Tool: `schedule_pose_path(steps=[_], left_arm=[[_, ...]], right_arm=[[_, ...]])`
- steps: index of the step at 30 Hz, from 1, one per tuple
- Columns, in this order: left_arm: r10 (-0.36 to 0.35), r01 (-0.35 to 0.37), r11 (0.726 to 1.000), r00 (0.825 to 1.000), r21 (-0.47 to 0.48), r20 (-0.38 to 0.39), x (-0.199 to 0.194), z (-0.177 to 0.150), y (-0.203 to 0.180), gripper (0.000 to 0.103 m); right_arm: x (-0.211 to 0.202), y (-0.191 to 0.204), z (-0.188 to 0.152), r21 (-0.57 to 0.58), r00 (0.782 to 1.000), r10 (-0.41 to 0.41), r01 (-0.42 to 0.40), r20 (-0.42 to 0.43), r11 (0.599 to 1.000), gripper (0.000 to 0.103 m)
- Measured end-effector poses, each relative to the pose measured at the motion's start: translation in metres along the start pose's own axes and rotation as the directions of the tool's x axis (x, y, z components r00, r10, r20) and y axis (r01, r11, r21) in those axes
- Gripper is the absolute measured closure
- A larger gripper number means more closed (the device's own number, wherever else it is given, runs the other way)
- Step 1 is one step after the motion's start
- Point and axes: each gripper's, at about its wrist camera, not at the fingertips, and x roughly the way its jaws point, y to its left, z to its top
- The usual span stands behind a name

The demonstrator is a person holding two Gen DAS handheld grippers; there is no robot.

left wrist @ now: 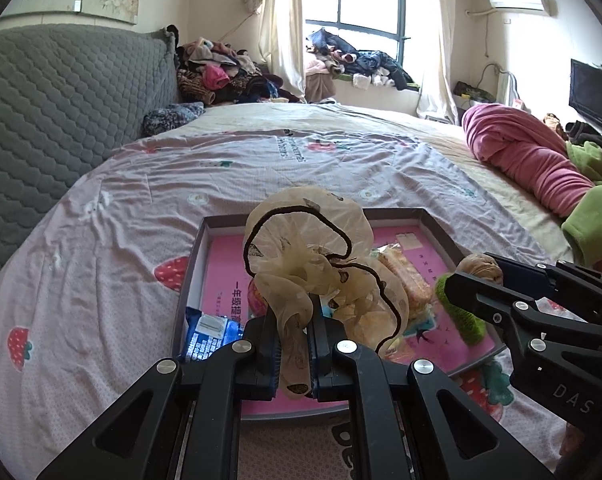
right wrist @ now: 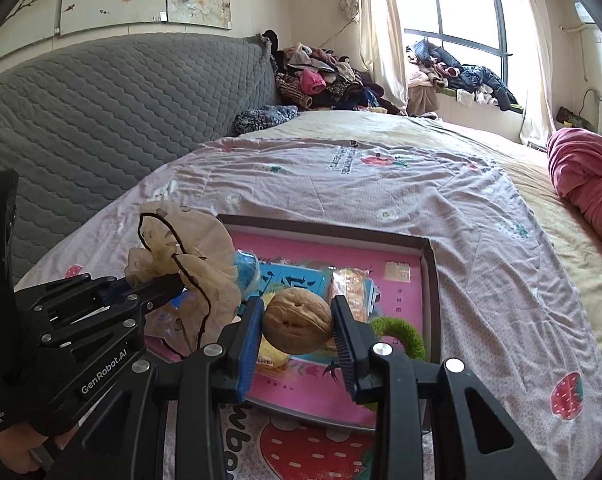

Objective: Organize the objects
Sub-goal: 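Lower the scrunchie and walnut into the pink tray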

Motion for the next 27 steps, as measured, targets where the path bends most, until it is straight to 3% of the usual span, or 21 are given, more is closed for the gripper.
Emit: schedule_pose_path(steps=[27], left_arm=[[0.003, -0.004, 1.0, 0.997, -0.009, -0.079, 0.039, -0.026, 0.008, 0.092]], right_arm=[[0.057, 0.003, -0.028, -0.049, 0.988, -0.049, 0.042, -0.146, 0.998, 0.068]])
